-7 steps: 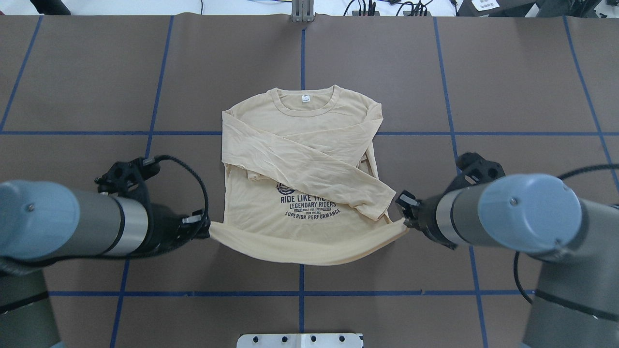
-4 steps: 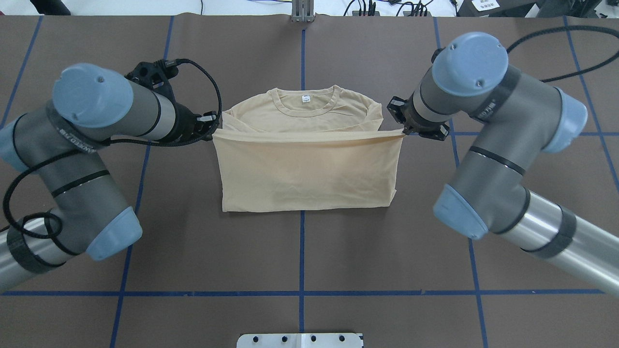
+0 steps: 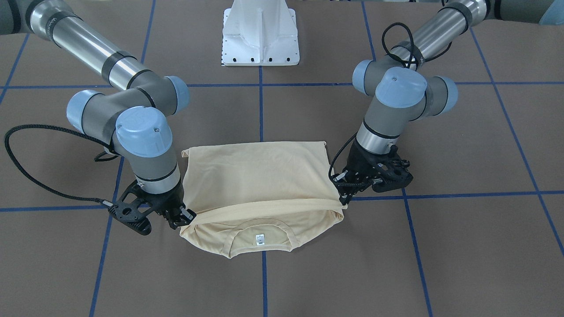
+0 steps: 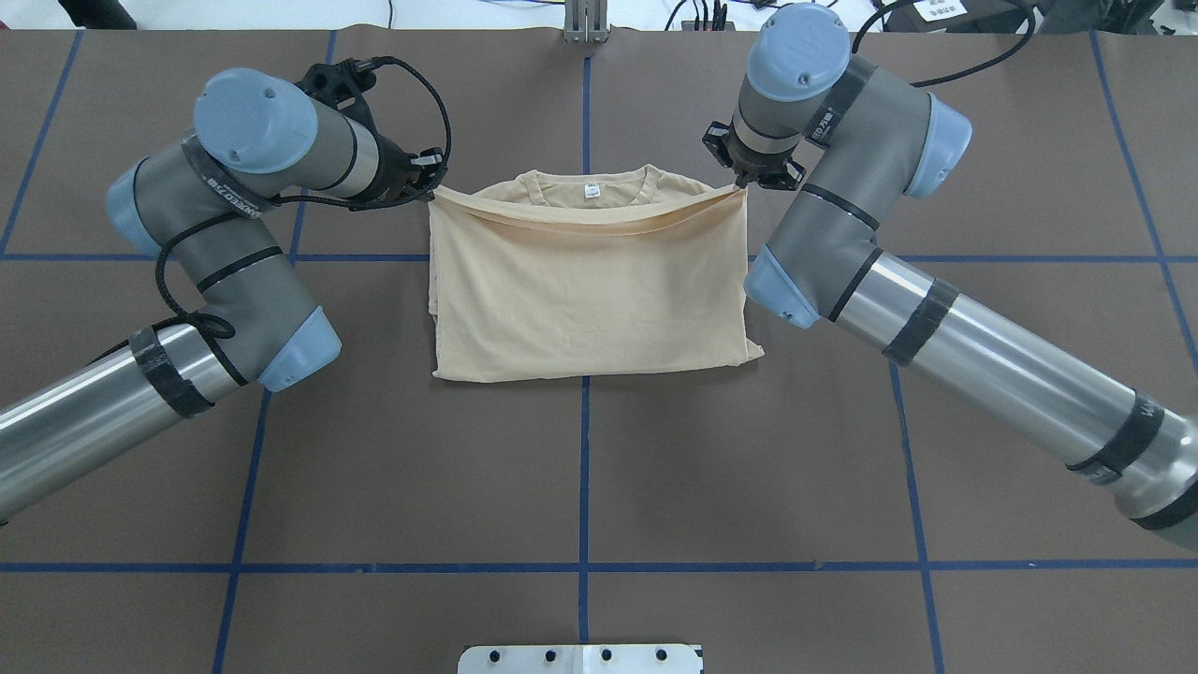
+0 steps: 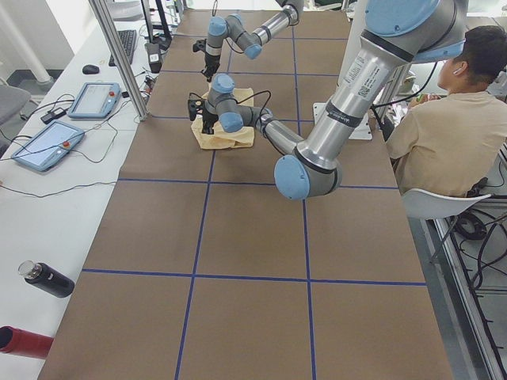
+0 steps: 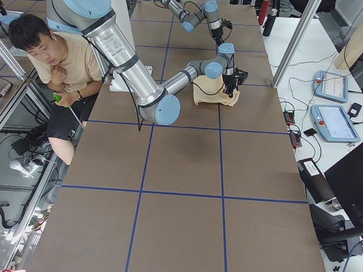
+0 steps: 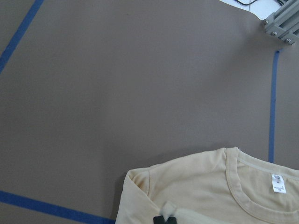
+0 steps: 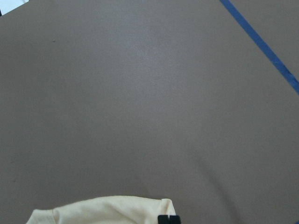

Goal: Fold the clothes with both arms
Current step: 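Release the hem with both grippers and raise them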

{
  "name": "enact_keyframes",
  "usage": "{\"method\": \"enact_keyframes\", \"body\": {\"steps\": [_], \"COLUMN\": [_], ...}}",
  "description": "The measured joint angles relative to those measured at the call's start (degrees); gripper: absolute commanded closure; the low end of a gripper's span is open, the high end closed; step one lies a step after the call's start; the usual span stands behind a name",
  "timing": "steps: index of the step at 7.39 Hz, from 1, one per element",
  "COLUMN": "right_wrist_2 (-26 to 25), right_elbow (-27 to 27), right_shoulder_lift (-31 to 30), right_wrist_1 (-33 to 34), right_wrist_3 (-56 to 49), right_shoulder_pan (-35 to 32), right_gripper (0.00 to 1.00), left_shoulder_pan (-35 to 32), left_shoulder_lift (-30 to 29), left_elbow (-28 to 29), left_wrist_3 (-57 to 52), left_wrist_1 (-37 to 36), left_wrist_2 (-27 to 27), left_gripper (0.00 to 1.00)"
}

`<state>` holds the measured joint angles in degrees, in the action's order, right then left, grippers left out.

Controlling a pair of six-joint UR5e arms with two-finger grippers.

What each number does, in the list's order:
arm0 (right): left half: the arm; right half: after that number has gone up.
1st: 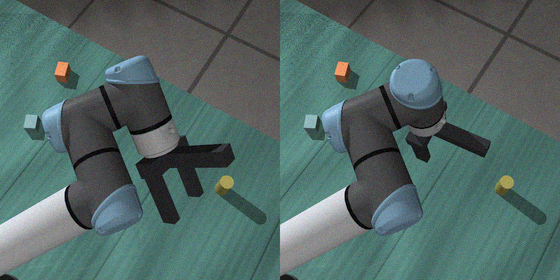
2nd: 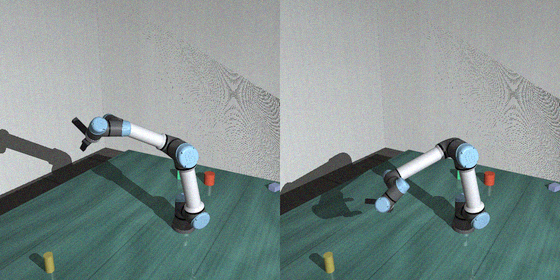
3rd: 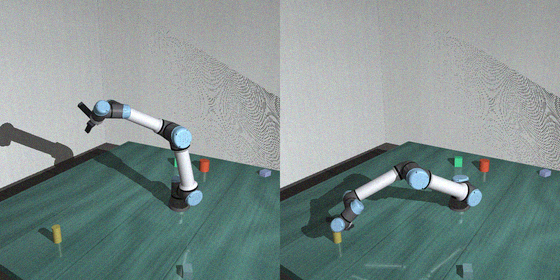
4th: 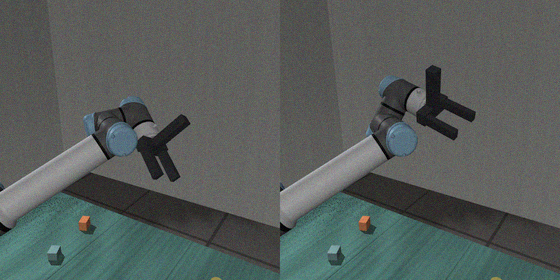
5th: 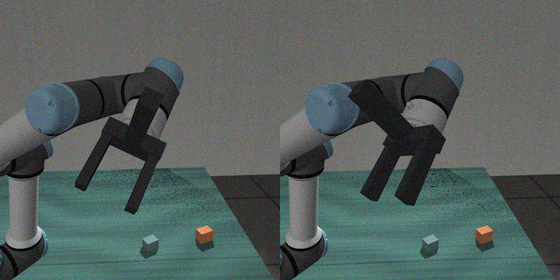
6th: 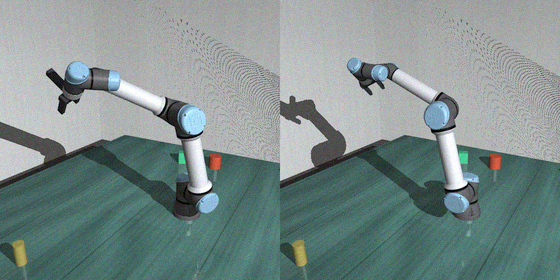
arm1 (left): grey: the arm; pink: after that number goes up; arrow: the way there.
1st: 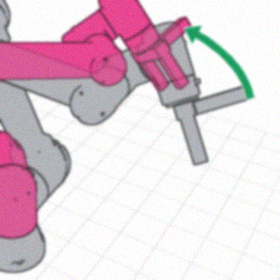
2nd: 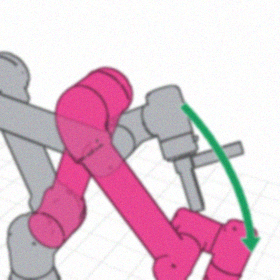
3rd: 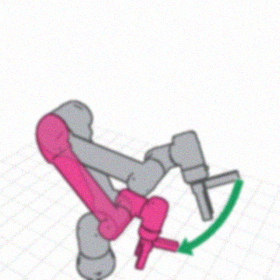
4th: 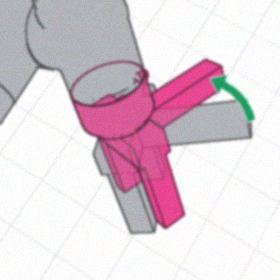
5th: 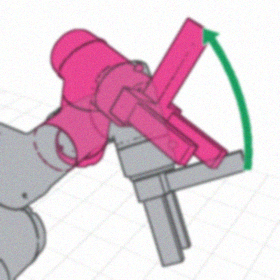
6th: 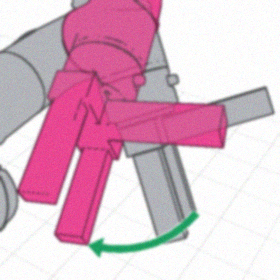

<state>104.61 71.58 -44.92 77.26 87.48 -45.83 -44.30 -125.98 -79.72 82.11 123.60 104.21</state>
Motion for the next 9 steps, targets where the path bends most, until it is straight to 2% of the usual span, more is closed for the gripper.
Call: {"method": "enact_keyframes", "body": {"steps": [3, 4, 5, 6, 7, 9], "right_wrist_2": [-0.53, -1.0, -1.32, -1.51, -1.68, -1.97], "right_elbow": [-5.42, -6.12, -6.76, -7.19, -7.46, -7.56], "right_shoulder_lift": [3.08, 3.58, 4.05, 4.43, 4.69, 5.51], "right_wrist_1": [-1.77, -1.88, -1.92, -1.94, -1.94, -1.93], "right_wrist_3": [-0.59, -0.69, -0.89, -1.14, -1.32, -1.38], "right_shoulder_pan": [-0.04, -0.04, -0.05, -0.05, -0.05, -0.16], "right_gripper": [1.0, 1.0, 0.73, 0.38, 0.34, 0.27], "left_shoulder_pan": [-0.27, -0.29, -0.29, -0.27, -0.26, -0.36], "left_shoulder_lift": [-1.26, -1.53, -1.83, -2.05, -2.18, -2.19], "left_elbow": [6.0, 6.93, 7.7, 8.1, 8.27, 8.32], "left_wrist_3": [-0.11, -0.35, -0.65, -0.93, -1.21, -2.39], "left_wrist_1": [4.96, 5.36, 5.75, 5.93, 6.0, 6.08], "left_wrist_2": [-1.37, -1.9, -2.64, -3.0, -3.14, -3.2], "left_gripper": [0.96, 0.79, 0.65, 0.6, 0.55, 0.52]}}
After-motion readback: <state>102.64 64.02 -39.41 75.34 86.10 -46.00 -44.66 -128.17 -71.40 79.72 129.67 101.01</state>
